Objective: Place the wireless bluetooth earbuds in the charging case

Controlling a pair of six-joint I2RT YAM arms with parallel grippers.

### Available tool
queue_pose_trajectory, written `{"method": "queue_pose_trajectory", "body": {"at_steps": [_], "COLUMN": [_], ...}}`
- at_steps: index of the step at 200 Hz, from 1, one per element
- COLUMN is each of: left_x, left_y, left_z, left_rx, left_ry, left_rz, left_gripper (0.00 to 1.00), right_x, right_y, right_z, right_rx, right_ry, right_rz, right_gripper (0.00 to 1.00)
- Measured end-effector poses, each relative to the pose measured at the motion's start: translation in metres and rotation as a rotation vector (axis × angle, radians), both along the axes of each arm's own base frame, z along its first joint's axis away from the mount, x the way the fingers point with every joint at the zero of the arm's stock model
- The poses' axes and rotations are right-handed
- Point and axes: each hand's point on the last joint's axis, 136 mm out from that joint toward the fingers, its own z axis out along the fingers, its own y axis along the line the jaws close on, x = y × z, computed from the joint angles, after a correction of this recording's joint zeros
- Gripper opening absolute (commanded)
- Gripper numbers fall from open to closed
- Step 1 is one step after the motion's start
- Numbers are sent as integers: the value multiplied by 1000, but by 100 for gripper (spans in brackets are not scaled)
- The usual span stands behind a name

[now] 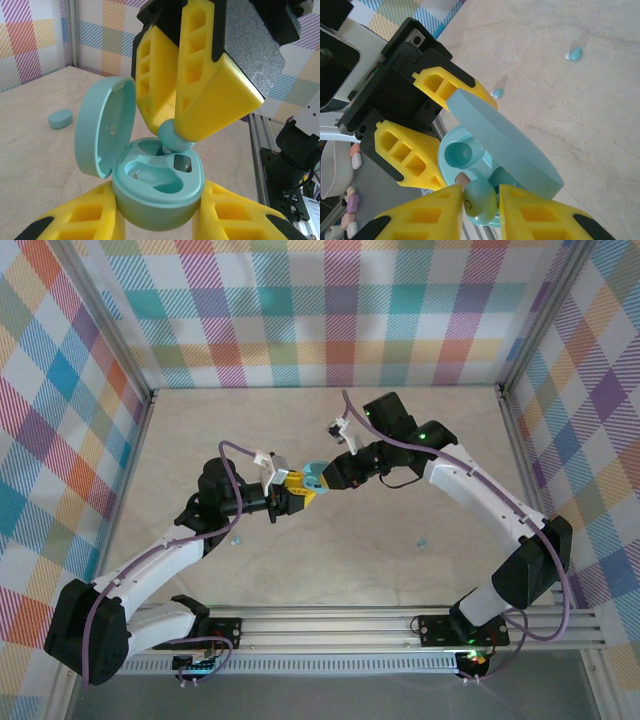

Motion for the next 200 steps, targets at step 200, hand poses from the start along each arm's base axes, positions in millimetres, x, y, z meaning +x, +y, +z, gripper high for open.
{"method": "queue_pose_trajectory", "body": {"at_steps": [200], "left_x": [2], "left_y": [0], "left_z": [0], "left_rx": [1], "left_ry": [-1], "left_rz": [10], "left_gripper": [5], "right_x": [6], "right_y": [-2], "right_z": [3], "right_rx": [-44], "right_ry": [-8], "right_rz": [-27], "right_gripper": [47]}}
